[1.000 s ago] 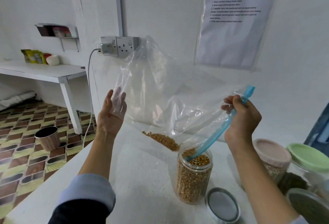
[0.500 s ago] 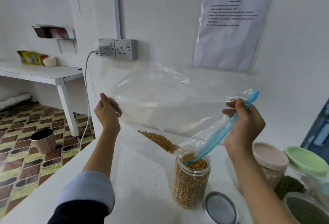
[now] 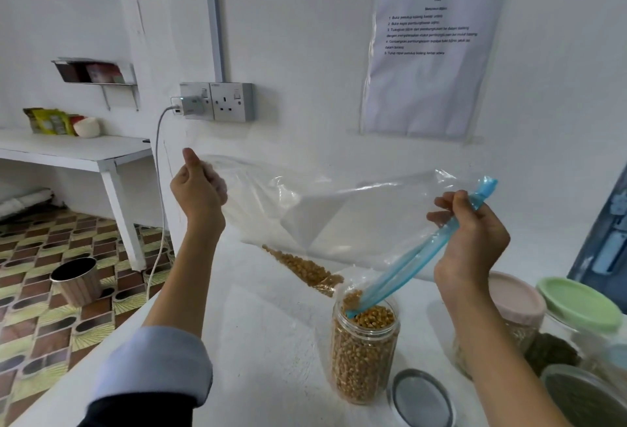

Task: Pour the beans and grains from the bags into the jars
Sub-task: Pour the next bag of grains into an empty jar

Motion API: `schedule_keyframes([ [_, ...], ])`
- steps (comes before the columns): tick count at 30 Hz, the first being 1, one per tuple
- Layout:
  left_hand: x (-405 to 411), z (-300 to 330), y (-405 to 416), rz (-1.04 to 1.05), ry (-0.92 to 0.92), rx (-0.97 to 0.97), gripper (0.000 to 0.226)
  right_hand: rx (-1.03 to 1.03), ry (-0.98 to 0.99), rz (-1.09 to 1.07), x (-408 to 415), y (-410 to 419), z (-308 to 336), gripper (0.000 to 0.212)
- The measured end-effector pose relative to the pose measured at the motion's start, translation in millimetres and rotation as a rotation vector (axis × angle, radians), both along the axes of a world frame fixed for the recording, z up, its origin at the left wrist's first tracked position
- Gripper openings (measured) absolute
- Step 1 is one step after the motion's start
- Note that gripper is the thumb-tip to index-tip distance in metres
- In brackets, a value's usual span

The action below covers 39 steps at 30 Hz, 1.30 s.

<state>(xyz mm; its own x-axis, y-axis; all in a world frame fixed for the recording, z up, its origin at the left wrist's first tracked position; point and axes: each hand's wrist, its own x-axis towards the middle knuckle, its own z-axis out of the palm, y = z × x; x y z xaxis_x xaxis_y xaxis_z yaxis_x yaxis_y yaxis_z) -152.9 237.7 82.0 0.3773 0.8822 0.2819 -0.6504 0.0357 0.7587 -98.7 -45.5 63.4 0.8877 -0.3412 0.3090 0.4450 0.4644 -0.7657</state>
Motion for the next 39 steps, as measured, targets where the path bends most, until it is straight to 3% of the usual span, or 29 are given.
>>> schedule_keyframes([
  [26, -8.6, 25.6, -24.1, -0.035, -0.003, 0.010, 0.052, 0.105, 0.112, 0.062, 9.3, -12.6, -9.4, 0.018],
  [39, -11.7, 47.6, -38.3, -0.072, -0.068, 0.028, 0.053, 0.124, 0.229, 0.366, 33.3, -26.2, -18.0, 0.016],
])
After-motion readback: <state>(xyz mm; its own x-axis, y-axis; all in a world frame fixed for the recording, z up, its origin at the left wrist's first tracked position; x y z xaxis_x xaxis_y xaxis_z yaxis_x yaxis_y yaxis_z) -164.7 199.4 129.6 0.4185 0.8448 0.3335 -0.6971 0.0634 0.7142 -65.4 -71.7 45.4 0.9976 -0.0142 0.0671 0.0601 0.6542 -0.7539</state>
